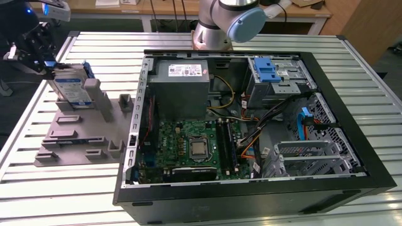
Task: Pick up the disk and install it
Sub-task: 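Pick up the disk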
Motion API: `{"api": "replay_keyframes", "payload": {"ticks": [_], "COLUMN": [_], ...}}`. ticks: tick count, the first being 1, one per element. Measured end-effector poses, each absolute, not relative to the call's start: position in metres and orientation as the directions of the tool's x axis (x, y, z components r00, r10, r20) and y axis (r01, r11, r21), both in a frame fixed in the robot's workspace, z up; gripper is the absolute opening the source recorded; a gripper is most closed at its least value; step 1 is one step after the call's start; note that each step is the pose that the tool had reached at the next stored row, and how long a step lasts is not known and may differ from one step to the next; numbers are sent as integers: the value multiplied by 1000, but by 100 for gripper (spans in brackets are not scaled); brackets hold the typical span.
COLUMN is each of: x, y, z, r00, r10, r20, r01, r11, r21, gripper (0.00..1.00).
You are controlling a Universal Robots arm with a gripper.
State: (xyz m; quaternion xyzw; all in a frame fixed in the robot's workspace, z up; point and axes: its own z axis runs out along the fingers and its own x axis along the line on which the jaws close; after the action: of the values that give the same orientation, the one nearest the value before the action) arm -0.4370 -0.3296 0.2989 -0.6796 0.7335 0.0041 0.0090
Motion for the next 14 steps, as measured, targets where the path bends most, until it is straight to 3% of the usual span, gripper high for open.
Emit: {"api": "replay_keyframes", "payload": {"ticks": [1, 14], "x": [-437, -437], "y": [-330, -329], "z": [299, 298], "r00": [-76, -76], "r10": [-997, -997], "r20": [-19, -19], "r01": [-997, -997], "r11": [76, 76], "r21": [-6, -6], "gripper": [42, 42]}}
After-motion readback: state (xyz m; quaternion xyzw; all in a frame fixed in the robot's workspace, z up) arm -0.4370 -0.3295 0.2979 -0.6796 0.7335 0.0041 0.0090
